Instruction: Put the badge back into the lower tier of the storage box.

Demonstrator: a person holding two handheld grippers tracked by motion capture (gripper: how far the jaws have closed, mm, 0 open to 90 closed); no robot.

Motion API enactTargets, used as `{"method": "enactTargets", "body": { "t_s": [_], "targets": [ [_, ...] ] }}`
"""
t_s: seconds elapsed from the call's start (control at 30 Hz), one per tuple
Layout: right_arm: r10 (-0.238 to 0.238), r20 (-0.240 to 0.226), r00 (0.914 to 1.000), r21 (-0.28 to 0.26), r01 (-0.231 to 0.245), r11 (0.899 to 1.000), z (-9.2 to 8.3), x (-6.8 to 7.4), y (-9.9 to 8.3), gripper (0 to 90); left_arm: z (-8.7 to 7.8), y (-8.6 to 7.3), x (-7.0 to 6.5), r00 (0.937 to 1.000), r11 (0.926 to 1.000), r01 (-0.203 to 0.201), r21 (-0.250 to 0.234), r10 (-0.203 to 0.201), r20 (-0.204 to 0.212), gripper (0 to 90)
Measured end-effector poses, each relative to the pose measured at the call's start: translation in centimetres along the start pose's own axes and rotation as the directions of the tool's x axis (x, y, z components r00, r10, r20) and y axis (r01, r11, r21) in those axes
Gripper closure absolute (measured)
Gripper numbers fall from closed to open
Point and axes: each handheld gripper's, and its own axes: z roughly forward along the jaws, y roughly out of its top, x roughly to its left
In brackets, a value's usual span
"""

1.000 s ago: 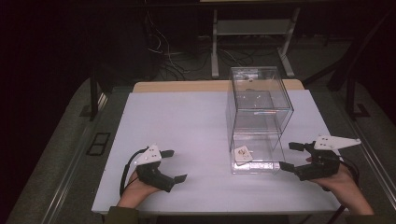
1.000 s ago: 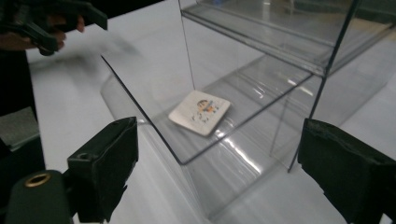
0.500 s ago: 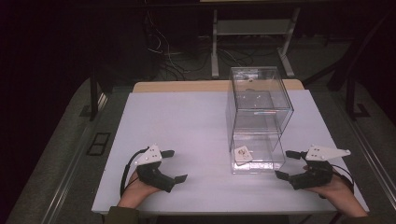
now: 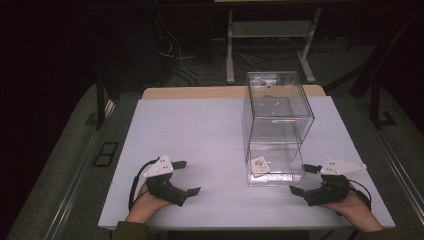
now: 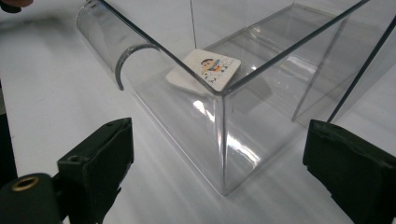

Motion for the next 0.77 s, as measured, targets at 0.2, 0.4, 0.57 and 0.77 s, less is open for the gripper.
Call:
{"method": "enactTargets", "body": {
  "t_s": [0.2,0.4,0.57,0.77],
  "targets": [
    [0.018,0.003,0.9998,0.013,-0.018,1.0,0.36,0.04,-0.16,0.6,0.03,0.0,-0.02,1.0,1.0,-0.001,0.001,0.001,0.001,0.0],
    [0.022,0.016,0.9996,0.012,-0.022,1.0,0.64,-0.14,-0.38,0.7,0.07,-0.01,-0.04,1.0,1.0,-0.001,0.003,0.001,0.003,0.0],
    [0.025,0.015,0.9996,0.018,-0.025,1.0,0.71,-0.22,-0.47,0.7,0.06,-0.01,-0.02,1.0,1.0,-0.002,0.004,0.002,0.003,0.0],
    [0.02,0.013,0.9997,0.011,-0.021,1.0,0.69,-0.2,-0.46,0.7,0.09,-0.01,-0.03,1.0,1.0,-0.001,0.004,0.001,0.003,0.0]
  ]
}}
